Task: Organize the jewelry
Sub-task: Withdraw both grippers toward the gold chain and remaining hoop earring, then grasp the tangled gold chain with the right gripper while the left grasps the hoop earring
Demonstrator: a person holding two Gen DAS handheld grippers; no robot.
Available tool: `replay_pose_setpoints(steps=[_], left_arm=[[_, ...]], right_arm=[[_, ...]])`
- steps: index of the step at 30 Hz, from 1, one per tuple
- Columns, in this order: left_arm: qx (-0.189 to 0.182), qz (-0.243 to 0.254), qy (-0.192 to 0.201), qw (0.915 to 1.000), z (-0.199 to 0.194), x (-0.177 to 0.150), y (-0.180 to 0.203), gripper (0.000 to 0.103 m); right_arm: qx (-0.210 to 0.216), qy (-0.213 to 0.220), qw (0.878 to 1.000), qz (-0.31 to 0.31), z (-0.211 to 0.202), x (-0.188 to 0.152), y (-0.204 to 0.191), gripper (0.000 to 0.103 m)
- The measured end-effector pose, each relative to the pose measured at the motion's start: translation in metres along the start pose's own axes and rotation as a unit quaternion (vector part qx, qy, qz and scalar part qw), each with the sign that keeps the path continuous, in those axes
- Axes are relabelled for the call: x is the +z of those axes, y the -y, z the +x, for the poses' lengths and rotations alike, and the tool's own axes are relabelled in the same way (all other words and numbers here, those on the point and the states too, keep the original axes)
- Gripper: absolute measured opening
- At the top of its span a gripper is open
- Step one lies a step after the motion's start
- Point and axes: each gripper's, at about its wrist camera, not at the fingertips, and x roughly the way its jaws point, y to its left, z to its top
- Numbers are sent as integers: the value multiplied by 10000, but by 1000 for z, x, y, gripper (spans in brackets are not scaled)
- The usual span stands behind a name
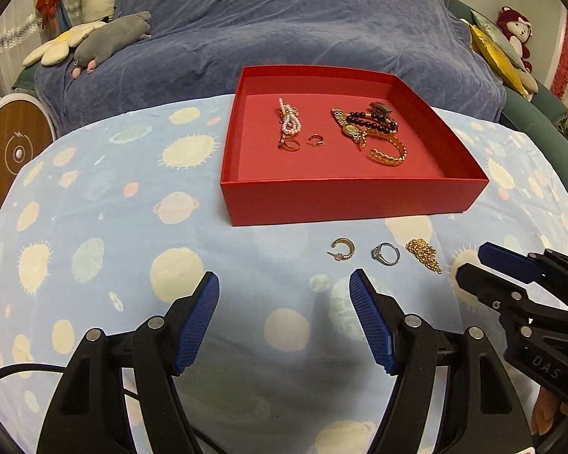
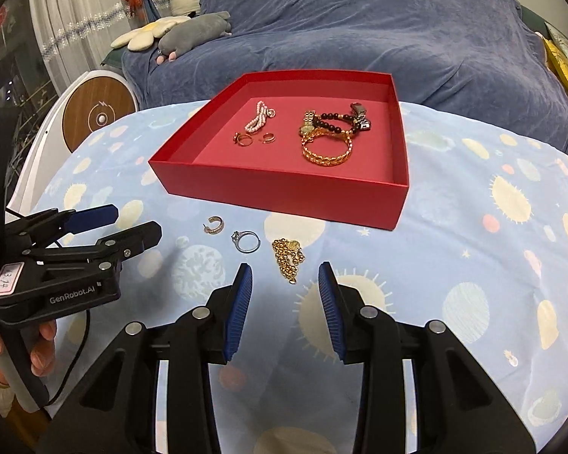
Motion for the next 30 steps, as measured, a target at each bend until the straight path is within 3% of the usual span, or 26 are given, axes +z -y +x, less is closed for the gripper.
replay_pose_setpoints(steps=[13, 17, 21, 30], left_arm=[[2, 116, -117, 9999, 12, 2, 7, 69], [-38, 121, -145, 9998, 13, 3, 8, 69], [-159, 160, -153, 9996, 18, 7, 16, 69], [-324, 475, -220, 9981, 40, 16, 43, 69]], right_arm=[[-149, -277, 9989, -355, 40, 2, -11, 33], [-182, -274, 9989, -340, 42, 4, -9, 26], [-255, -312, 9988, -273, 42, 5, -2, 11], [-449, -433, 9980, 47, 29, 4, 23, 5]])
